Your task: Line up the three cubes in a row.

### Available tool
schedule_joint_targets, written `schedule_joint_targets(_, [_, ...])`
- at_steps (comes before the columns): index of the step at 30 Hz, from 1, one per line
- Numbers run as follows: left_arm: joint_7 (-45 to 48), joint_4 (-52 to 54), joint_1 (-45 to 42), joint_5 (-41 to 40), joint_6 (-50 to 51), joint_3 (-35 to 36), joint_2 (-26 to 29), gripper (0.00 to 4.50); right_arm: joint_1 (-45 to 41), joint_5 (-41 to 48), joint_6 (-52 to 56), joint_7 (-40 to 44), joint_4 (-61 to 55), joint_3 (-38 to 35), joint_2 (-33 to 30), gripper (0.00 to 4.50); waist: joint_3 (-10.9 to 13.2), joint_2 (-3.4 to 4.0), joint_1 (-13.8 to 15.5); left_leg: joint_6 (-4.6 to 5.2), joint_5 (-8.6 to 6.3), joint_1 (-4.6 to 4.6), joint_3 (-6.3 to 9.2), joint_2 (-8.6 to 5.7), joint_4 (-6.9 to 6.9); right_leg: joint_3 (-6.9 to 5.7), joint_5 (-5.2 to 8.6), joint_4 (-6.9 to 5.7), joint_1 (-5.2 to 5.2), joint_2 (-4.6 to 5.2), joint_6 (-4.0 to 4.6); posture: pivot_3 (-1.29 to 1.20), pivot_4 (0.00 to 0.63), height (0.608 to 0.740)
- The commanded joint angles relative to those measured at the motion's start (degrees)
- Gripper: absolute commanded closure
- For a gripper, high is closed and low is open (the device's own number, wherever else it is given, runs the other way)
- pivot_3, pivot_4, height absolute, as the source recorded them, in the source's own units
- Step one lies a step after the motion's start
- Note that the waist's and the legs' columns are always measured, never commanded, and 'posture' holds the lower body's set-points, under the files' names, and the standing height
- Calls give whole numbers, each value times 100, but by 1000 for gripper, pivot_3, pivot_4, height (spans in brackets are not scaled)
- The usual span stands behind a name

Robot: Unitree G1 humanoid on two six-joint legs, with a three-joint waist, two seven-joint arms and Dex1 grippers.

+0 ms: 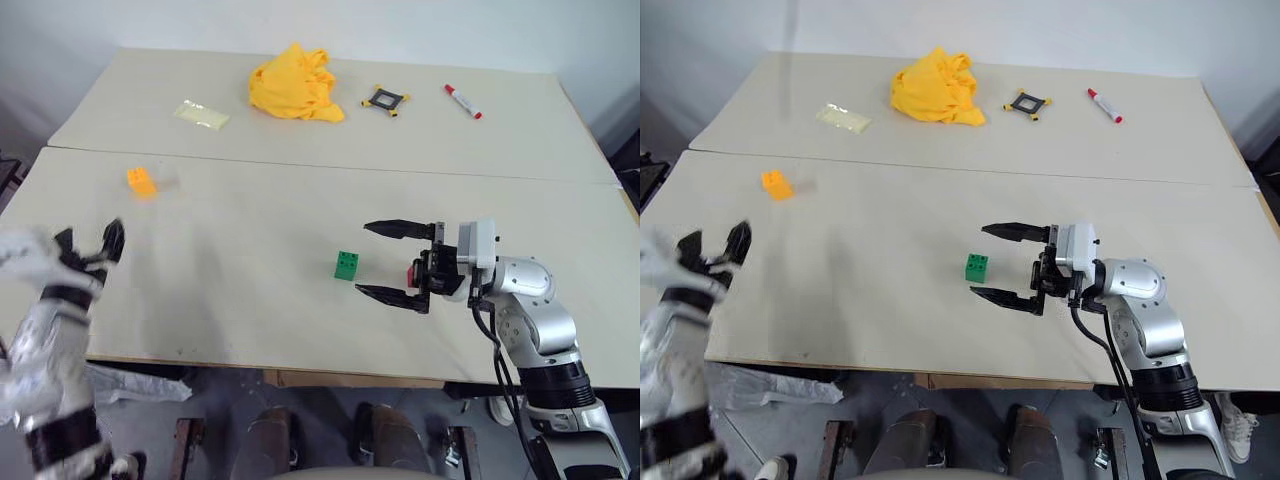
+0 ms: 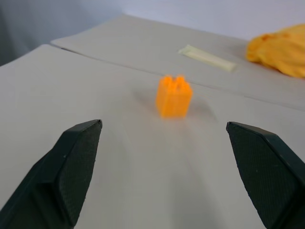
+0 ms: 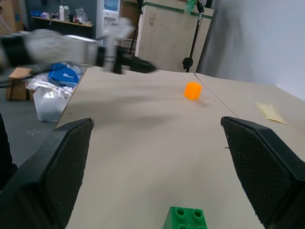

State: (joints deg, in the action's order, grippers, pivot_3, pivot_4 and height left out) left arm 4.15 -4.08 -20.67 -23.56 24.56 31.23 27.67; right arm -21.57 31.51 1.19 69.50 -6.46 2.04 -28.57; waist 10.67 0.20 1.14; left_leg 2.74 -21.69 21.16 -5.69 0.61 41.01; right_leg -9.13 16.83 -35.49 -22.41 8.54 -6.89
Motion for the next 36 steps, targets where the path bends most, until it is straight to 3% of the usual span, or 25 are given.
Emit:
schedule_joint_targets(1, [-400, -1236, -1040, 560, -252, -412, 85, 53, -36, 79, 59, 2, -143, -27, 18, 0, -1, -2, -37, 1, -1, -1, -11, -1, -6, -1, 0, 1, -4, 0, 0, 0, 150, 740])
schedule_joint_targets(3, [-917, -1962, -1669, 886, -346, -527, 98, 53, -18, 46, 116, -16, -179, 10, 14, 0, 0, -3, -60, 0, 0, 4, -11, 0, -11, -9, 0, 4, -11, -3, -1, 0, 150, 740])
schedule_joint_targets(7, [-1088, -3387, -2700, 1079, -888, -674, 115, 53, 107, 21, 157, -76, -326, 28, 7, 0, 1, -6, -108, 0, 0, 6, -9, 0, -19, -17, 0, 6, -13, -5, -2, 0, 150, 740])
schedule_joint_targets(13, [-1191, -4458, -3200, 1203, -1279, -777, 156, 53, 337, 14, 193, -291, -521, -34, -2, 0, 1, -7, -123, 0, 0, 6, -11, 1, -17, -15, 1, 7, -13, -3, -3, 0, 150, 740])
schedule_joint_targets(17, [-1209, -4700, -3252, 1262, -1424, -839, 207, 942, 442, 7, 173, -391, -587, -43, 1, 0, 3, -11, -120, 0, 0, 8, -11, 1, -13, -14, 1, 6, -13, -3, -3, 0, 150, 740])
schedule_joint_targets(23, [-1156, -4816, -3269, 1215, -1587, -840, 239, 2884, 524, -5, 151, -503, -631, -31, 26, 0, 3, -13, -105, 0, 0, 10, -7, 0, -9, -13, 0, 6, -11, -1, -3, 0, 150, 740])
schedule_joint_targets(26, [-821, -4803, -3219, 1179, -1845, -877, 268, 3027, 557, -15, 123, -526, -634, -31, 25, 0, 3, -13, -105, 0, 0, 10, -6, 0, -9, -14, 0, 6, -11, -1, -3, 0, 150, 740])
schedule_joint_targets(29, [625, -4454, -2975, 938, -2328, -991, 332, 3027, 659, -21, 99, -554, -678, -91, -39, 0, 3, -13, -105, 0, 0, 11, -7, -1, -9, -15, 0, 6, -11, -1, -3, 0, 150, 740])
schedule_joint_targets(34, [5711, -3034, -2375, 34, -2055, -2001, 825, 3027, 1000, 80, 140, -520, -747, -658, -515, 0, 4, -11, -107, 0, 0, 14, -18, -3, -11, -15, 1, 7, -18, -3, -4, 0, 150, 740])
schedule_joint_targets(36, [7042, -2744, -2254, -78, -1951, -2397, 1061, 3027, 1185, 87, 108, -413, -711, -869, -748, 0, 4, -11, -109, 0, -1, 15, -23, -2, -9, -12, 1, 13, -17, -4, -4, 0, 150, 740])
